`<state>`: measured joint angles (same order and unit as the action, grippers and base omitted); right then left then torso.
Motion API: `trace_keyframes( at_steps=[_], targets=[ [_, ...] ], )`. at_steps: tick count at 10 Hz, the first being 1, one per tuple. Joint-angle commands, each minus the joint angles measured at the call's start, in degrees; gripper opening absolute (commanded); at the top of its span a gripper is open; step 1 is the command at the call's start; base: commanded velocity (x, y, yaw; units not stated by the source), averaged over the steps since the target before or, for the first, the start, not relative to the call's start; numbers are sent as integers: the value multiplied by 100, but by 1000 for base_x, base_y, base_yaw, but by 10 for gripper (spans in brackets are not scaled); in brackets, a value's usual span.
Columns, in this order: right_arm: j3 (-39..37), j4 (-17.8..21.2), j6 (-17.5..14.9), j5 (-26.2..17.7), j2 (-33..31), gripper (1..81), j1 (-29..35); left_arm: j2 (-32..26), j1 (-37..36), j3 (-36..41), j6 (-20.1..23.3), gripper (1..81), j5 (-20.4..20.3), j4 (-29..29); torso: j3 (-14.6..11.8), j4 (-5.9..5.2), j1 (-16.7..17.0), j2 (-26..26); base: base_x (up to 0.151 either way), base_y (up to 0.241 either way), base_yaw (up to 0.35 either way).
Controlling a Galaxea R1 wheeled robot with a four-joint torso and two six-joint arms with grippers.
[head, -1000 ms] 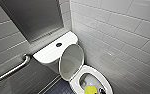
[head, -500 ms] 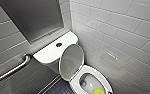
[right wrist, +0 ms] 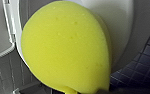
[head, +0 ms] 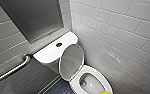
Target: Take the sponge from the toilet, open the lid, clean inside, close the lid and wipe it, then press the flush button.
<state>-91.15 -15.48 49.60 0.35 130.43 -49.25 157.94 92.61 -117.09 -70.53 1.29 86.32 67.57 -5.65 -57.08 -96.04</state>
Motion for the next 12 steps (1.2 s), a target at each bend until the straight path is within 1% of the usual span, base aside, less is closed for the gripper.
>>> trace_keyframes(
  at_steps=[1, 2, 3, 4, 5, 7, 9, 12],
  targets=[
    [608, -34, 49, -325, -761, 10, 410, -52, 253, 107, 40, 811, 134, 60, 0, 0, 0, 0, 0, 0, 0],
    [816, -34, 49, -256, -753, 10, 542, -51, 253, 107, 40, 811, 134, 69, 0, 0, 0, 0, 0, 0, 0],
    [1056, -34, 49, -255, -726, 10, 813, -52, 253, 107, 40, 811, 134, 60, 0, 0, 0, 0, 0, 0, 0],
    [1301, -8, 49, -334, -630, 10, 1121, -52, 245, 107, 40, 811, 134, 60, 0, 0, 0, 0, 0, 0, 0],
    [1390, 54, 58, -422, -524, 10, 1439, -43, 236, 107, 40, 811, 134, 60, 0, 0, 0, 0, 0, 0, 0],
    [1355, 239, 58, -870, -146, 10, 2035, -25, 227, 107, 40, 811, 134, 60, 0, 0, 0, 0, 0, 0, 0],
    [911, 318, 136, -1098, 552, 10, 2405, -25, 218, 81, 31, 811, 134, 51, 0, 0, 0, 0, 0, 0, 0],
    [-156, 397, 146, -1292, 1814, 10, 2652, -34, 218, 55, 31, 811, 134, 43, 0, 0, 0, -2, 0, 0, 0]
  ],
)
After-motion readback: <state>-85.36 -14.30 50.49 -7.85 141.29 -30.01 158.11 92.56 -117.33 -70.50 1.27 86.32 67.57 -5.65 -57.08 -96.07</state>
